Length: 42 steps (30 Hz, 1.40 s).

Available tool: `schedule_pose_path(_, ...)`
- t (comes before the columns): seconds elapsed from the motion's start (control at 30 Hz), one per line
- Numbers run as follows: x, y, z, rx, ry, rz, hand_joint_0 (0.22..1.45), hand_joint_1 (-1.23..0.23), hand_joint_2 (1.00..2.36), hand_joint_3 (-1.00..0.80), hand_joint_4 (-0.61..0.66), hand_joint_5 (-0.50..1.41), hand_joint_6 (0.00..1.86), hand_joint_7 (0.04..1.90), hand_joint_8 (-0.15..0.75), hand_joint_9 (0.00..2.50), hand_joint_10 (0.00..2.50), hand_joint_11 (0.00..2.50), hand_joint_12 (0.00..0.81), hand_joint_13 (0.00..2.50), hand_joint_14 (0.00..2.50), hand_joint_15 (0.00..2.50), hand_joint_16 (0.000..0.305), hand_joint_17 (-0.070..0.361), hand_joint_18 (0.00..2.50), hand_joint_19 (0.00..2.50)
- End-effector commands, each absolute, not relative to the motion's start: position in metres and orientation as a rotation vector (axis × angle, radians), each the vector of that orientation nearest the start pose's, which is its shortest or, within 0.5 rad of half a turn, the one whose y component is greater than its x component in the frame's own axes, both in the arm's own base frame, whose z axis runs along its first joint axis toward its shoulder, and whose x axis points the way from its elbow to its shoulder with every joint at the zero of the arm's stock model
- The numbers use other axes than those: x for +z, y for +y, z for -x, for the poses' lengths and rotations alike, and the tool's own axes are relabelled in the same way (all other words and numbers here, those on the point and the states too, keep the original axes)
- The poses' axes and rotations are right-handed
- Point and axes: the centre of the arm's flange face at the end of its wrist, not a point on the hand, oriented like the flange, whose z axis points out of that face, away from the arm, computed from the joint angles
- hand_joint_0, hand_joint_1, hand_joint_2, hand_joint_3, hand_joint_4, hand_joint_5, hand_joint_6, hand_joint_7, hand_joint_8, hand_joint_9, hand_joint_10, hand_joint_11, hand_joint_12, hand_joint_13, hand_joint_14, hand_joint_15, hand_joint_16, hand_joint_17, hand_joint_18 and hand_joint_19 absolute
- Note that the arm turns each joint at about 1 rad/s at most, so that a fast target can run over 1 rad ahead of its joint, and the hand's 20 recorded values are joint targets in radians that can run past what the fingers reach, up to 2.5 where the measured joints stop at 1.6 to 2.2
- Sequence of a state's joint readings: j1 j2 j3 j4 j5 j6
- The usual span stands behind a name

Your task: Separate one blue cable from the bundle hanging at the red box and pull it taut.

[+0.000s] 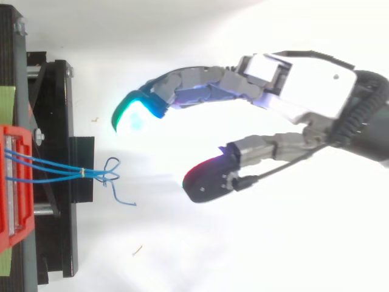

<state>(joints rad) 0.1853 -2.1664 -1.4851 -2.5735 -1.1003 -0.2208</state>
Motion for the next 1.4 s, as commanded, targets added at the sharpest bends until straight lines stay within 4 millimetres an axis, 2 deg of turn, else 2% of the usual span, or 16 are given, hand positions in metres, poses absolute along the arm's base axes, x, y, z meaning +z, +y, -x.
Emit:
schedule_pose_path(0.0, 0.204, -0.054, -0.71, 0.893, 1.045, -1.199, 0.58, -0.57, 1.0, -0.48, 0.22, -0.21, 0.5, 0.78, 0.303, 0.47, 0.01, 0.19, 0.361, 0.3, 0.01, 0.18, 0.048, 0.108, 0.4, 0.32)
schedule_pose_path(0.2, 0.174, -0.053, -0.75, 0.982, 1.058, -1.215, 0.58, -0.57, 1.0, -0.48, 0.22, -0.21, 0.5, 0.78, 0.303, 0.47, 0.01, 0.2, 0.362, 0.3, 0.01, 0.17, 0.048, 0.109, 0.4, 0.32)
schedule_pose_path(0.23, 0.164, -0.052, -0.755, 0.984, 1.067, -1.216, 0.58, -0.57, 1.0, -0.48, 0.22, -0.21, 0.5, 0.78, 0.302, 0.47, 0.01, 0.19, 0.362, 0.29, 0.01, 0.18, 0.048, 0.109, 0.4, 0.32)
schedule_pose_path(0.4, 0.157, -0.046, -0.77, 1.028, 1.091, -1.183, 0.58, -0.58, 1.0, -0.48, 0.22, -0.21, 0.5, 0.78, 0.303, 0.47, 0.01, 0.2, 0.362, 0.29, 0.01, 0.18, 0.048, 0.109, 0.4, 0.32)
schedule_pose_path(0.77, 0.156, -0.041, -0.773, 1.095, 1.088, -1.167, 0.58, -0.58, 1.0, -0.48, 0.23, -0.21, 0.5, 0.78, 0.303, 0.48, 0.01, 0.2, 0.36, 0.3, 0.01, 0.17, 0.048, 0.108, 0.4, 0.32)
schedule_pose_path(0.97, 0.164, -0.039, -0.779, 1.199, 1.046, -1.14, 0.59, -0.59, 1.0, -0.48, 0.24, -0.2, 0.5, 0.78, 0.309, 0.54, 0.01, 0.25, 0.357, 0.32, 0.01, 0.18, 0.047, 0.106, 0.42, 0.33)
schedule_pose_path(1.37, 0.163, -0.04, -0.779, 1.231, 1.039, -1.155, 0.6, -0.59, 1.0, -0.47, 0.26, -0.2, 0.5, 0.79, 0.316, 0.6, 0.01, 0.27, 0.354, 0.38, 0.01, 0.19, 0.045, 0.102, 0.5, 0.33)
